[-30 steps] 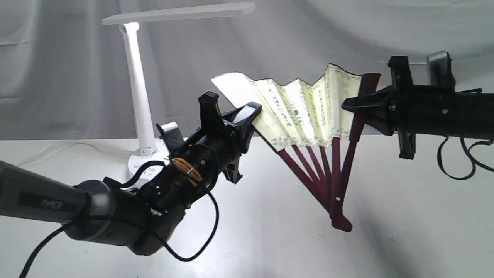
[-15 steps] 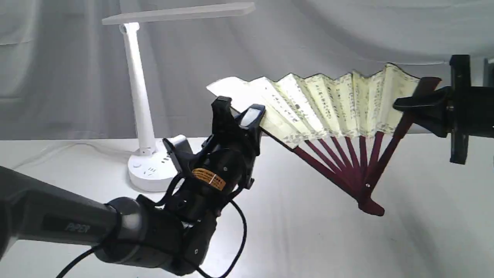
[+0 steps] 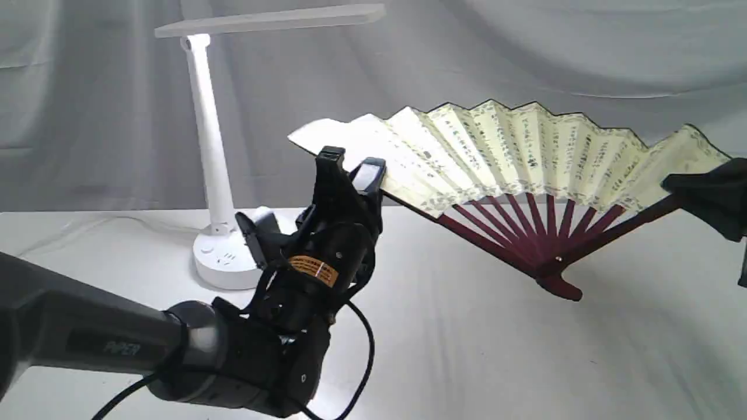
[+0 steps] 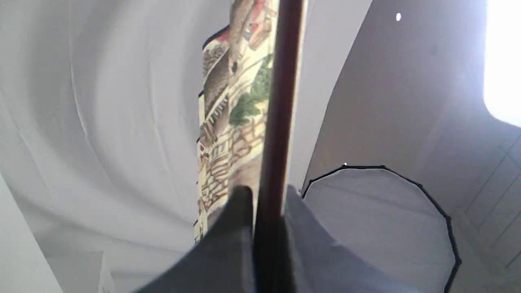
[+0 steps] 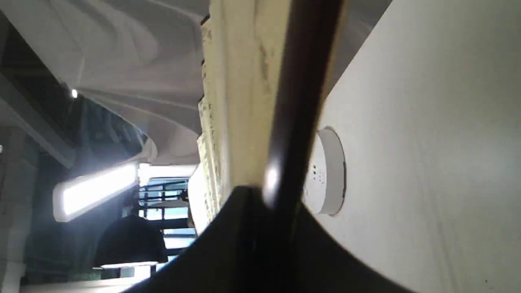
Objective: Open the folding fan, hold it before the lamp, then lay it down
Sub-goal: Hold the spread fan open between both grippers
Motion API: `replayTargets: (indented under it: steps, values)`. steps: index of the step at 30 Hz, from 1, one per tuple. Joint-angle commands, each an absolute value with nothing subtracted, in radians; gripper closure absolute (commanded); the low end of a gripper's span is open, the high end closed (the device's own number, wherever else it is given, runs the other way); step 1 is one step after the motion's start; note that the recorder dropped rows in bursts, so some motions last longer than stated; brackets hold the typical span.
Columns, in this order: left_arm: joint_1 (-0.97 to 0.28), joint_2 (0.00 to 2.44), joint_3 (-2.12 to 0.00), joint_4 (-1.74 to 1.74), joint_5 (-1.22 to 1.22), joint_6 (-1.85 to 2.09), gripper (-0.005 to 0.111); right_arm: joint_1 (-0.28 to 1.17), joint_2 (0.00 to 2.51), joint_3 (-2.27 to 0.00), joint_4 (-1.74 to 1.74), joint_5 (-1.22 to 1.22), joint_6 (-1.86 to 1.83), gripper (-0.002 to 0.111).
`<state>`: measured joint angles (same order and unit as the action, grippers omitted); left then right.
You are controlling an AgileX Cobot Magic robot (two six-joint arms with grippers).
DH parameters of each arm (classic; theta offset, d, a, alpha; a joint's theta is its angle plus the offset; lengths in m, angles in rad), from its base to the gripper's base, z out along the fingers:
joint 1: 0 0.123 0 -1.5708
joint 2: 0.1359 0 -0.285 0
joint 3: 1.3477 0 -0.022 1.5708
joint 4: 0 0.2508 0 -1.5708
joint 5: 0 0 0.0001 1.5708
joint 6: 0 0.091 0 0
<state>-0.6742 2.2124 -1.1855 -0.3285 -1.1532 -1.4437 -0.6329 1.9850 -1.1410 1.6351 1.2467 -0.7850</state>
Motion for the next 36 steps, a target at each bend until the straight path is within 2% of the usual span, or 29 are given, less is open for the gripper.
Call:
replayTargets:
  steps: [1,7,20,36]
  values:
    - [-0.668,2.186,-1.191,-0.404,-1.221,-1.458,0.107,-0.669,1.981,-1.083,1.629,1.219,-0.874,0.108]
    - [-0.668,2.186,-1.193,-0.415,-1.221,-1.422,0.107,-0.698,1.981,-0.983,1.74,1.221,-0.937,0.108]
    - [-0.668,2.186,-1.193,-0.468,-1.221,-1.372,0.107,-0.7,1.981,-0.842,1.744,1.221,-1.056,0.108]
    - [-0.668,2.186,-1.275,-0.54,-1.221,-1.307,0.107,-0.698,1.981,-0.839,1.744,1.221,-1.071,0.108]
